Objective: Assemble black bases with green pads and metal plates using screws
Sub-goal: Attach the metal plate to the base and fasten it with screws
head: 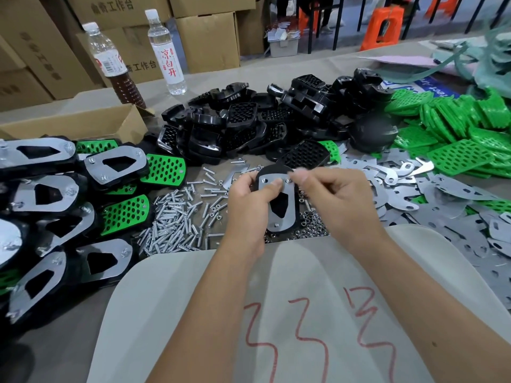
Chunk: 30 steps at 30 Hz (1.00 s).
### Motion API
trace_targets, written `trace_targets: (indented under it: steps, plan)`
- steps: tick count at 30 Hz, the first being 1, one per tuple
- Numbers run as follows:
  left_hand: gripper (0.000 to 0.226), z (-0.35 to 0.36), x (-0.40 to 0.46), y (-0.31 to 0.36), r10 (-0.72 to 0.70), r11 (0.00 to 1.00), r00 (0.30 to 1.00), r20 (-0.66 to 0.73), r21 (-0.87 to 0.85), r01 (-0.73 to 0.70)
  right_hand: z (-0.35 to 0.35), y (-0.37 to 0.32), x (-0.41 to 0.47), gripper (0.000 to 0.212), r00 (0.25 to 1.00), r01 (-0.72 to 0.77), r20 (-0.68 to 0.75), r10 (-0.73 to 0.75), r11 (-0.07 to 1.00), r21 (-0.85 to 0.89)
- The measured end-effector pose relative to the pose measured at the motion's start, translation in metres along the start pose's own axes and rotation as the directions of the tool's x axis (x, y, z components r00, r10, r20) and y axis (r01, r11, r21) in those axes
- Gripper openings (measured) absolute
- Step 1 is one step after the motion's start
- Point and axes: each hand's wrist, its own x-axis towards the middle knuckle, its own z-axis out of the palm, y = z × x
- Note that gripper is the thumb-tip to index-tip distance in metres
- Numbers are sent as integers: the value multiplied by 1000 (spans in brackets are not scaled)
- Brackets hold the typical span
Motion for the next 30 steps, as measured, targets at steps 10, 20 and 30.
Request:
trace_targets:
  steps: [10, 20, 30]
  plan:
    - [15, 4, -2, 0, 58, 985, 997, -45, 168, -50, 5, 12, 1, 9, 991, 114, 107, -75, 898, -425]
    - [18, 6, -6, 0, 206, 939, 978, -41, 290, -186, 7, 4, -2, 23, 979, 167, 200, -42, 731, -662]
    - [36, 6, -11, 5, 249, 926, 968, 9, 291, -241, 8, 1, -3, 28, 982, 189, 161, -101, 626, -756]
